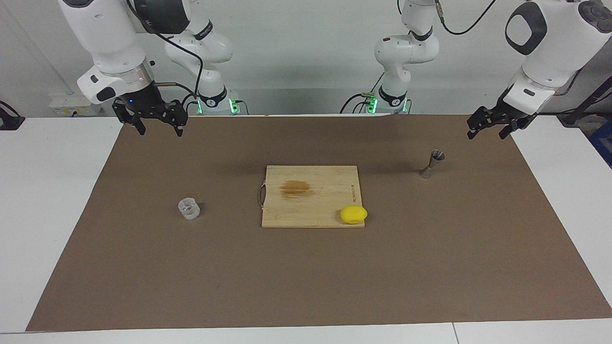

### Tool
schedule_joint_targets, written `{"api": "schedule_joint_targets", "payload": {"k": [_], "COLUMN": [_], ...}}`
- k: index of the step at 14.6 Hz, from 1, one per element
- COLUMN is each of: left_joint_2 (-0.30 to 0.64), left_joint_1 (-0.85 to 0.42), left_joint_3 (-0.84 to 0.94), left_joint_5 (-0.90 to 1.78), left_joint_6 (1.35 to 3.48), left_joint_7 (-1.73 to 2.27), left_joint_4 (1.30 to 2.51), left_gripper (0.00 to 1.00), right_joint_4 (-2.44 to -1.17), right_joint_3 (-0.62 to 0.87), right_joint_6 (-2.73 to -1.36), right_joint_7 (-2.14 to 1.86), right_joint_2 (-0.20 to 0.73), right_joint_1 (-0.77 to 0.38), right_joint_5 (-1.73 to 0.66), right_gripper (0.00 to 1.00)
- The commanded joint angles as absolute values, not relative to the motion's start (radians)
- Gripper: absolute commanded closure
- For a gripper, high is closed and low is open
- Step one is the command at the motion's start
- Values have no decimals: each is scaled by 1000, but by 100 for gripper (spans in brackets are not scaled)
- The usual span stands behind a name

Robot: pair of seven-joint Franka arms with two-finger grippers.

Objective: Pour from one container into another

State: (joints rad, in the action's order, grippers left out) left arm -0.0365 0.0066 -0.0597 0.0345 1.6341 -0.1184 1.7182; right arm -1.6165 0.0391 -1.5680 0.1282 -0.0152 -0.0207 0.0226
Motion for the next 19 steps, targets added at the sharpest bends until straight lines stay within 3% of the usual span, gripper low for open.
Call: {"api": "schedule_joint_targets", "payload": {"k": [1, 12, 19], "left_joint_2": [-57, -52, 28], "left_joint_1": [5, 3, -12], "left_joint_3": [-61, -63, -61], "left_joint_5": [15, 14, 9], "left_joint_6": [1655, 1817, 1949], "left_joint_7": [-109, -106, -55], "left_joint_4": [1744, 1798, 1818], "left_gripper": [0, 0, 0], "right_joint_4": [-1614, -1664, -1666], "right_joint_3": [43, 49, 51], "right_joint_6": [-1597, -1578, -1578], "right_joint_7": [109, 170, 192], "right_joint_2": [-15, -43, -44], "right_joint_1": [-23, -25, -25], "right_joint_5": [66, 52, 51], "right_gripper": [0, 0, 0]}}
